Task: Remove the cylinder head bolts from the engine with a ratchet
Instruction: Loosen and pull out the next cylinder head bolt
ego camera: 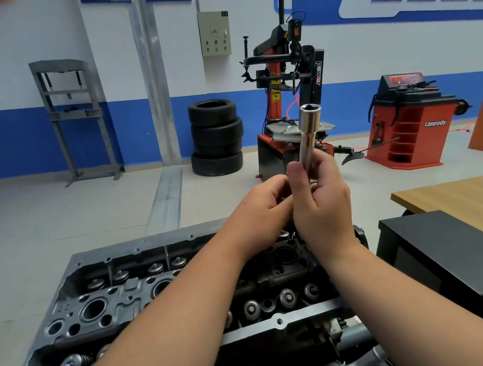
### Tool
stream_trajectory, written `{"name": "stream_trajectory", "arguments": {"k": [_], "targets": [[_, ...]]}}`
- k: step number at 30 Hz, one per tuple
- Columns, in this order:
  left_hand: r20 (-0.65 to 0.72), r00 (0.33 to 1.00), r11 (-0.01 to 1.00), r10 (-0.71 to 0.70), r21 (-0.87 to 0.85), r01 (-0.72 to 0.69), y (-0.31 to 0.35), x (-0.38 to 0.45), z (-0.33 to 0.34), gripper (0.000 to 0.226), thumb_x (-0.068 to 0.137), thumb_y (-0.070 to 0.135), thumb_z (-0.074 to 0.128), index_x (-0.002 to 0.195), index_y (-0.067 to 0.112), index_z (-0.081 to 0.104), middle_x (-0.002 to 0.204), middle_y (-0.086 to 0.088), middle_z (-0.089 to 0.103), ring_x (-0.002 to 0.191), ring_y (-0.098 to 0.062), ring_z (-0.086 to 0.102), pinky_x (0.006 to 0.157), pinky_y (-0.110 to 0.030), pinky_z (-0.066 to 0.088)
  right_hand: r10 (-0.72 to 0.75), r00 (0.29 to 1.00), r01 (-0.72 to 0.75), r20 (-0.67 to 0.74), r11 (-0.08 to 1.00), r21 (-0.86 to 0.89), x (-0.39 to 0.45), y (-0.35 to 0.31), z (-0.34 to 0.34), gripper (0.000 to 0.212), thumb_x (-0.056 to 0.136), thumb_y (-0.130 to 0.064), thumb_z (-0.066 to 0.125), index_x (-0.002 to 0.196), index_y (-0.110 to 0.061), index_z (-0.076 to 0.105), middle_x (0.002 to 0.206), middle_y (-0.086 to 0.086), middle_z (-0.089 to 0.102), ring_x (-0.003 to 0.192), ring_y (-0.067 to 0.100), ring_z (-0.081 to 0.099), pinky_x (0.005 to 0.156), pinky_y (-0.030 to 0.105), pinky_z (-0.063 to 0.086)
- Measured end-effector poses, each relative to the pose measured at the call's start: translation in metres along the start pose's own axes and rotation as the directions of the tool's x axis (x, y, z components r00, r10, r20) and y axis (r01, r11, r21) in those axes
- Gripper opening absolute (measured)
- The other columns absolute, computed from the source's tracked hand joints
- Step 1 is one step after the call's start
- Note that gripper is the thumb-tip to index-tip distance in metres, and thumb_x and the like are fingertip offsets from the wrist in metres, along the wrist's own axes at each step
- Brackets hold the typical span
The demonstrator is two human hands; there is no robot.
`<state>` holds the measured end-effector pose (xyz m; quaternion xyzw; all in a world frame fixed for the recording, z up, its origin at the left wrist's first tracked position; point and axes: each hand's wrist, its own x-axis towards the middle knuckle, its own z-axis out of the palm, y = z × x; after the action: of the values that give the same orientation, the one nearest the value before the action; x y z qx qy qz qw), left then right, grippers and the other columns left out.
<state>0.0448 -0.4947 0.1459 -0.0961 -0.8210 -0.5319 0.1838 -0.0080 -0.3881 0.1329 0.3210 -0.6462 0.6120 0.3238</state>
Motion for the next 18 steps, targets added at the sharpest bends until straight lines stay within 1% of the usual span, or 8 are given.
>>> {"name": "stream_trajectory", "arguments": {"k": [2,5,7,10,12,15,16,18], "targets": [[-0.03,1.0,1.0,-0.003,-0.002,0.003,0.0004,0.0017,0.0009,0.021,0.103,0.027,0.062,0.122,0.022,0.067,0.104,0.007,0.077,0.097,-0.011,0.073,0.087,-0.035,0.061,0.03,0.999,-0.03,-0.014,0.999,0.026,0.0001,0.0005,-0.0011,0.018,0.095,-0.041,0.062,0.103,-0.034,0.048,0.086,-0.014,0.063,0.079,0.002,0.063,0.069,0.014,0.047],[-0.054,0.998,0.999,-0.044,-0.03,0.042,-0.001,0.0037,0.0019,0.023,0.1,0.026,0.066,0.121,0.017,0.065,0.106,-0.001,0.077,0.098,-0.021,0.074,0.088,-0.05,0.061,0.015,1.0,-0.015,0.009,1.0,0.011,-0.0002,-0.0007,-0.0019,0.01,0.099,-0.031,0.06,0.099,-0.026,0.051,0.085,-0.006,0.066,0.077,0.007,0.068,0.067,0.021,0.052],[-0.043,0.998,0.997,-0.042,-0.064,0.039,-0.0034,0.0035,0.0017,0.019,0.101,0.031,0.066,0.118,0.023,0.066,0.105,0.002,0.077,0.098,-0.02,0.074,0.086,-0.047,0.061,0.002,1.0,-0.002,0.029,1.0,0.001,-0.0006,-0.0019,-0.0016,0.009,0.102,-0.028,0.052,0.101,-0.021,0.055,0.087,0.001,0.068,0.081,0.015,0.068,0.071,0.032,0.055],[0.0,1.0,0.994,-0.01,-0.109,0.01,-0.004,0.0011,0.0014,0.017,0.105,0.04,0.058,0.117,0.034,0.068,0.109,0.01,0.077,0.103,-0.009,0.073,0.089,-0.029,0.06,-0.025,0.999,0.027,0.028,0.998,-0.062,0.0002,-0.0022,-0.0008,0.032,0.104,-0.031,0.041,0.102,-0.008,0.064,0.09,0.003,0.065,0.088,0.024,0.063,0.08,0.046,0.051],[0.005,1.0,0.994,0.009,-0.11,-0.009,-0.0013,-0.0004,0.0018,0.018,0.107,0.039,0.056,0.117,0.035,0.07,0.108,0.011,0.077,0.102,-0.006,0.072,0.084,-0.023,0.058,-0.008,1.0,0.009,0.024,0.999,-0.032,0.0003,-0.0042,-0.0008,0.038,0.103,-0.038,0.039,0.104,-0.009,0.064,0.089,-0.004,0.063,0.088,0.018,0.062,0.081,0.04,0.05],[-0.013,0.999,0.997,0.045,-0.06,-0.046,0.003,-0.0013,0.001,0.017,0.106,0.031,0.058,0.114,0.04,0.07,0.106,0.015,0.077,0.099,-0.001,0.071,0.08,-0.016,0.055,0.032,0.998,-0.033,0.046,0.999,0.016,-0.0004,-0.0036,-0.0013,0.034,0.095,-0.053,0.052,0.112,-0.024,0.052,0.085,-0.016,0.061,0.082,0.002,0.063,0.071,0.014,0.047],[-0.023,0.999,0.998,0.043,-0.054,-0.044,0.003,-0.0008,0.0012,0.018,0.105,0.028,0.059,0.114,0.039,0.07,0.105,0.013,0.078,0.097,-0.004,0.072,0.078,-0.019,0.057,0.042,0.998,-0.043,0.045,0.999,0.019,-0.0004,-0.003,-0.0012,0.032,0.095,-0.053,0.056,0.11,-0.026,0.049,0.083,-0.015,0.061,0.079,0.001,0.063,0.067,0.011,0.045],[-0.046,0.999,0.997,0.012,-0.07,-0.015,0.0026,0.0009,0.0031,0.016,0.104,0.023,0.062,0.116,0.026,0.07,0.103,0.002,0.078,0.096,-0.02,0.074,0.078,-0.033,0.062,0.045,0.998,-0.046,0.032,0.999,0.013,0.0002,-0.0015,-0.0014,0.023,0.096,-0.046,0.057,0.103,-0.026,0.049,0.081,-0.012,0.062,0.075,0.005,0.064,0.064,0.017,0.048]]}}
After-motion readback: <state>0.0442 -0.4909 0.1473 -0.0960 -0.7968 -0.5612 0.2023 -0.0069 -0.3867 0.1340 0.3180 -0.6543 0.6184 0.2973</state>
